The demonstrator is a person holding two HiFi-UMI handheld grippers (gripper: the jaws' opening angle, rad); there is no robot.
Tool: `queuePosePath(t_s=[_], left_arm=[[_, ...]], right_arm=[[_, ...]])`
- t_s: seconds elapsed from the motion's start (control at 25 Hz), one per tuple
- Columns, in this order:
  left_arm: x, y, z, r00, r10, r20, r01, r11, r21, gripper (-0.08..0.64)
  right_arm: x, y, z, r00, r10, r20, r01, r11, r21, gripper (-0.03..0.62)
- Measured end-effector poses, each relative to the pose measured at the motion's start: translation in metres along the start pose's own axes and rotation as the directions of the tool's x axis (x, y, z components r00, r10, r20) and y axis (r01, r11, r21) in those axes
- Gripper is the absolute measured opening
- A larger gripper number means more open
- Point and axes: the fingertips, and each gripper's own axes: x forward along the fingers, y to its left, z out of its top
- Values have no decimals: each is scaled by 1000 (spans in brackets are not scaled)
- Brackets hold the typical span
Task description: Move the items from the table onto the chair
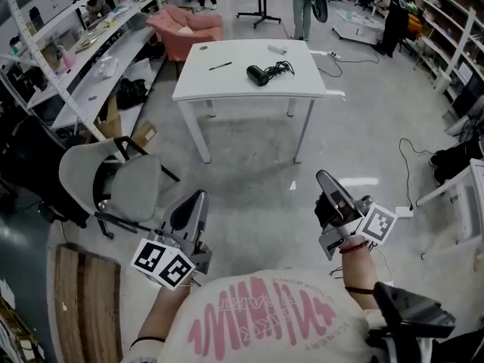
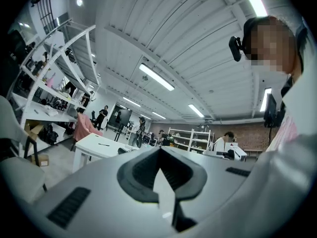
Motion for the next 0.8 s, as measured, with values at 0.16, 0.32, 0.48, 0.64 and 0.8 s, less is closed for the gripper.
queuePosePath(t_s=[0.16,0.32,0.48,0.64,0.8], left_arm=[[8,6,-2,1000,-19,-23,19,1000,2,9],[24,21,-2,999,-12,-31,12,1000,-27,9],[53,45,-5,1000,-5,-25,4,999,-35,9],[87,61,1,1000,17,-2,-17,999,-30,9],[129,69,7,999,45,9,-45,999,-19,9]], right_arm=[[4,-10,6,999,-39,-9,39,999,-15,9],[17,-21,13,998,-52,-25,52,999,-14,9],[42,-47,19,999,-35,-34,35,999,-16,9],[67,-76,45,998,-32,-51,31,999,-23,9],[95,-102,84,997,-4,-78,3,1000,-12,9]])
